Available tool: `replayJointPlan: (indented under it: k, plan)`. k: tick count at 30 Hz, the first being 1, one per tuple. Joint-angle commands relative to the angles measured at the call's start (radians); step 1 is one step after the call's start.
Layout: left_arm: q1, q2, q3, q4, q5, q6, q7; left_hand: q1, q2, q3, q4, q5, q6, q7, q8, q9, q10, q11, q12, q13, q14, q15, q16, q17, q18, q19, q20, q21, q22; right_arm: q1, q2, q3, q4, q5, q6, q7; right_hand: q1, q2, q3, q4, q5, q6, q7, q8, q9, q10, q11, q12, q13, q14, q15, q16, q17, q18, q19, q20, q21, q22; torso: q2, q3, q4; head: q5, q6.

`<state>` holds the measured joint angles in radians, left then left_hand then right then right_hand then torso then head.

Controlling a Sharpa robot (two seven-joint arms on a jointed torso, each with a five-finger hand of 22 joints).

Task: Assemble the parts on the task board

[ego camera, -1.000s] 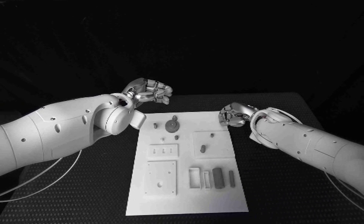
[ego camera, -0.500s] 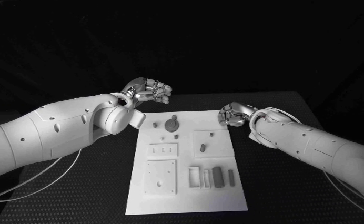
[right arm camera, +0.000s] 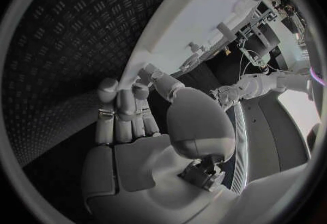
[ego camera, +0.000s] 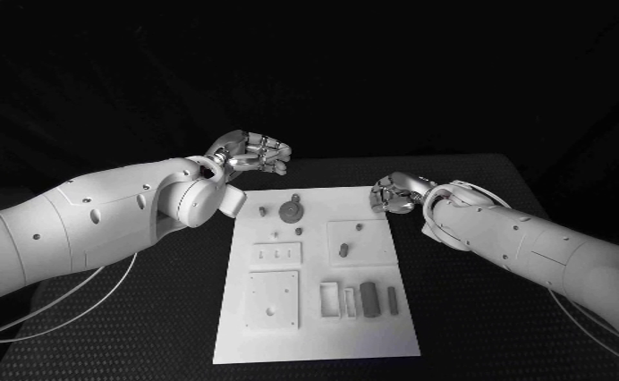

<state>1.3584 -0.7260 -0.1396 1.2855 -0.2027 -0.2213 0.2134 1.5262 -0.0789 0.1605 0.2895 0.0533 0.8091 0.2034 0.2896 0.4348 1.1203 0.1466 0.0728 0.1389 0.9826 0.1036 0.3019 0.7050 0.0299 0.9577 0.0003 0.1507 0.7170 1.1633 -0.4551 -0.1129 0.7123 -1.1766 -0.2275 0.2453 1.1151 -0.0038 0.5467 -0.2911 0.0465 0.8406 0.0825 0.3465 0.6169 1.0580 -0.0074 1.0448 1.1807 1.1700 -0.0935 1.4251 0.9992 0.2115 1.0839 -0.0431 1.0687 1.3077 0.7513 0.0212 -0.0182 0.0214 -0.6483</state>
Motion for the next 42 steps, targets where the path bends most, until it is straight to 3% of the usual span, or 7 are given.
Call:
replayJointPlan:
  k: [1, 9, 21, 28, 32, 37, 42]
  plan:
    - [0.0, 0.002, 0.001, 0.0, 0.0, 0.016, 0.008, -0.008, 0.001, 0.002, 0.0, 0.005, -0.006, -0.002, -0.002, -0.001, 0.009, -0.001, -0.002, 0.001, 0.006, -0.001, -0.007, 0.002, 0.012, 0.002, 0.002, -0.005, 0.001, -0.001, -0.002, 0.0, 0.007, 0.001, -0.011, -0.006, 0.004, 0.008, -0.007, -0.001, 0.001, 0.163, 0.012, 0.005, 0.005, -0.002, -0.006, 0.005, -0.001, -0.012, -0.021, 0.006, -0.001, 0.05, -0.007, -0.002, 0.004, 0.015, 0.0, 0.0006, -0.0003, -0.001, -0.001]
    - [0.0, 0.001, 0.001, -0.001, 0.0, 0.017, 0.009, -0.007, 0.002, 0.002, -0.001, 0.005, -0.005, -0.002, -0.001, 0.0, 0.01, -0.002, -0.002, 0.001, 0.006, -0.001, -0.007, 0.002, 0.013, 0.002, 0.002, -0.005, 0.002, -0.001, -0.014, 0.0, 0.03, 0.009, -0.08, -0.03, 0.018, 0.008, -0.01, -0.003, 0.001, 0.156, 0.012, 0.014, 0.026, -0.002, -0.007, 0.007, -0.002, -0.01, -0.024, 0.01, -0.002, 0.05, -0.006, -0.005, 0.005, 0.015, -0.001, 0.0011, -0.0002, -0.003, -0.003]
    - [0.0, -0.003, 0.001, 0.002, -0.026, 0.018, -0.017, 0.0, 0.016, 0.005, -0.001, 0.005, 0.029, -0.018, 0.017, 0.007, 0.045, -0.017, 0.008, 0.011, 0.016, -0.005, -0.009, 0.013, 0.013, 0.008, -0.001, -0.005, 0.008, 0.011, -0.042, 0.0, 0.082, 0.006, -0.11, -0.055, 0.024, 0.011, -0.017, -0.003, 0.001, 0.152, 0.013, 0.024, 0.046, 0.001, -0.007, 0.01, -0.001, -0.003, -0.023, 0.015, 0.002, 0.05, -0.003, -0.008, 0.008, 0.015, -0.002, 0.0011, -0.0029, -0.003, -0.002]
    - [0.001, 0.0, 0.001, -0.003, -0.138, 0.08, -0.139, -0.03, 0.034, -0.007, 0.001, 0.0, 0.085, -0.041, 0.04, 0.013, 0.095, -0.039, 0.019, 0.022, 0.06, -0.021, 0.007, 0.037, 0.018, 0.043, -0.017, 0.013, 0.027, 0.044, -0.07, 0.004, 0.182, -0.038, -0.107, -0.116, 0.026, 0.01, -0.019, -0.003, 0.001, 0.153, 0.013, 0.027, 0.051, 0.002, -0.007, 0.011, -0.001, 0.002, -0.023, 0.018, 0.007, 0.05, -0.002, -0.009, 0.009, 0.015, -0.005, 0.0012, -0.005, -0.004, 0.003]
    - [0.001, 0.017, 0.001, -0.014, -0.217, 0.093, -0.206, -0.075, 0.027, -0.023, 0.003, -0.002, 0.103, -0.048, 0.043, 0.012, 0.113, -0.045, 0.02, 0.026, 0.061, -0.021, 0.004, 0.046, 0.016, 0.044, -0.019, 0.013, 0.034, 0.062, -0.083, 0.007, 0.256, -0.068, -0.096, -0.158, 0.026, 0.009, -0.02, -0.003, 0.001, 0.154, 0.012, 0.029, 0.053, 0.003, -0.007, 0.012, -0.001, 0.004, -0.024, 0.019, 0.009, 0.05, -0.001, -0.01, 0.009, 0.015, -0.009, 0.0008, -0.0077, -0.005, 0.009]
    - [0.0, 0.05, 0.0, -0.026, -0.257, 0.156, -0.325, -0.142, 0.011, -0.038, 0.004, -0.004, 0.108, -0.049, 0.039, 0.009, 0.118, -0.046, 0.013, 0.028, 0.059, -0.02, -0.001, 0.054, 0.016, 0.041, -0.018, 0.011, 0.039, 0.074, -0.092, 0.007, 0.352, -0.102, -0.084, -0.194, 0.027, 0.009, -0.02, -0.003, 0.001, 0.155, 0.012, 0.03, 0.055, 0.004, -0.007, 0.012, -0.001, 0.003, -0.024, 0.019, 0.007, 0.05, 0.0, -0.01, 0.01, 0.015, -0.024, -0.0015, -0.0162, 0.006, 0.013]
    - [-0.012, 0.082, -0.003, -0.036, -0.269, 0.133, -0.374, -0.218, -0.007, -0.048, 0.004, -0.004, 0.104, -0.047, 0.033, 0.006, 0.12, -0.046, 0.009, 0.032, 0.054, -0.017, -0.005, 0.063, 0.018, 0.038, -0.015, 0.007, 0.043, 0.074, -0.082, 0.007, 0.413, -0.12, -0.082, -0.216, 0.027, 0.009, -0.021, -0.003, 0.001, 0.155, 0.012, 0.03, 0.055, 0.005, -0.008, 0.013, -0.001, 0.004, -0.024, 0.019, 0.007, 0.05, 0.0, -0.011, 0.01, 0.015, -0.039, -0.0043, -0.0203, 0.022, 0.011]
